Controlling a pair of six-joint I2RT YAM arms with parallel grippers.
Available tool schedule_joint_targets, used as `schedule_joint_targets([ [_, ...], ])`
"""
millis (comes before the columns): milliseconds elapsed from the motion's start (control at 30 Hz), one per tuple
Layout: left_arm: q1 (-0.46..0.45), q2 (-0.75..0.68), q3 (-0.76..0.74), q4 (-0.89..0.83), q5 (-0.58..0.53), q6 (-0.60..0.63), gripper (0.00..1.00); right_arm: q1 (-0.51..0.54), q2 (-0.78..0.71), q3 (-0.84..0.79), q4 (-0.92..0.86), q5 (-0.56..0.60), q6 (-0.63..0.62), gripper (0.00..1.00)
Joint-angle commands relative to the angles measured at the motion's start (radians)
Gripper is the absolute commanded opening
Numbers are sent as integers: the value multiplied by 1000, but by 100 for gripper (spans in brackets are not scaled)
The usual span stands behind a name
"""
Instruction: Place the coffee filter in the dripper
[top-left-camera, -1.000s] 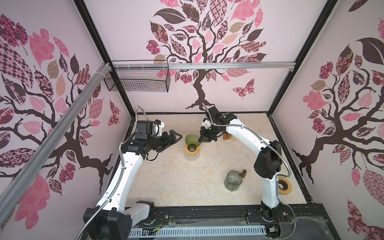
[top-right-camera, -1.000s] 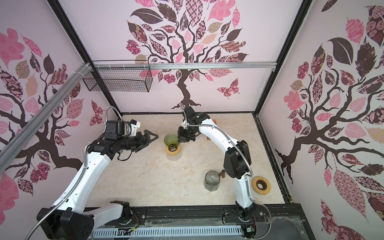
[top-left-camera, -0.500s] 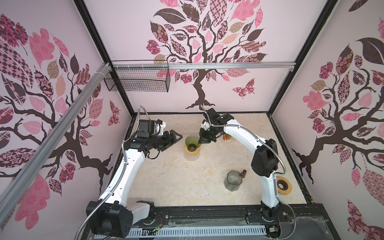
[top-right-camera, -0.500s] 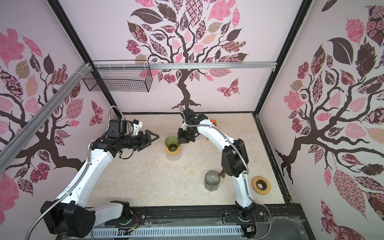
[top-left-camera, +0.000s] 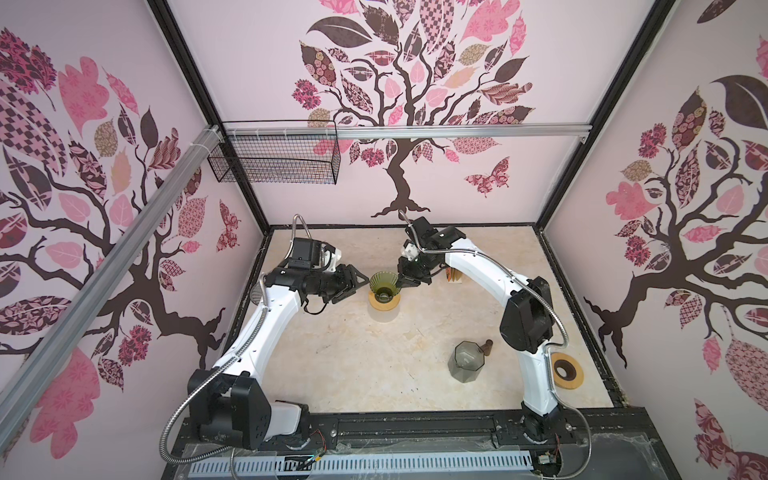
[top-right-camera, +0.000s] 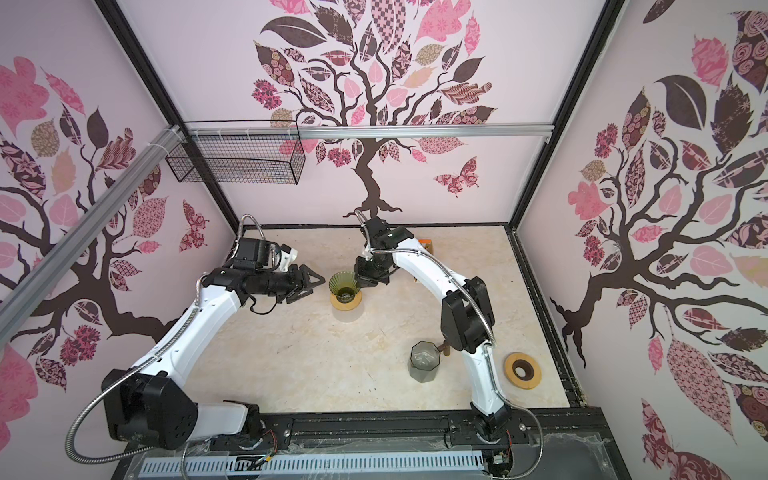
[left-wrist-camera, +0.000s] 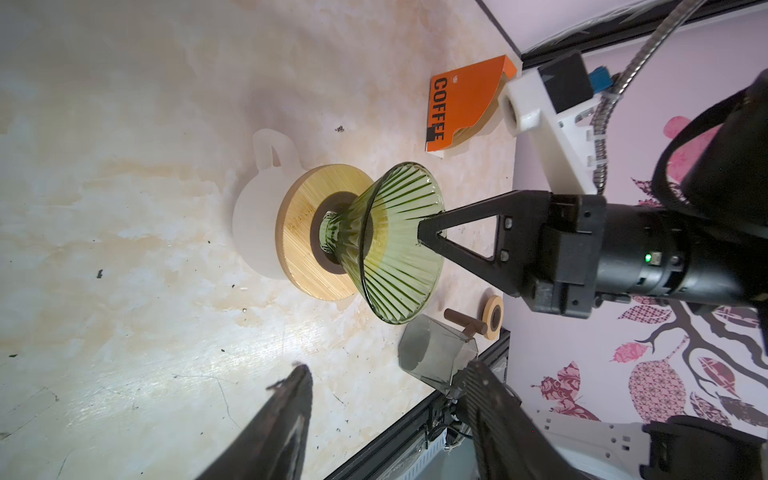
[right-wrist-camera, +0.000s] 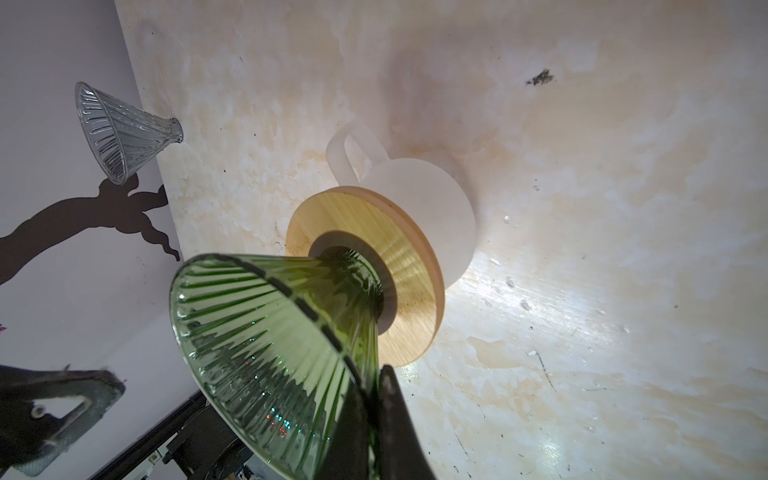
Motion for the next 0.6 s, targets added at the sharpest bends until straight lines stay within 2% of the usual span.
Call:
schedule_joint_targets([
  [0, -20, 24, 47, -9, -20, 18, 57, 8, 33, 56, -13, 4, -17, 1],
  [467, -57, 127, 103, -20, -74, 13, 36, 13, 35, 55, -23, 10, -24, 2],
  [567, -58, 149, 114, -17, -75, 6, 28, 13, 34, 58, -25, 10, -27, 2],
])
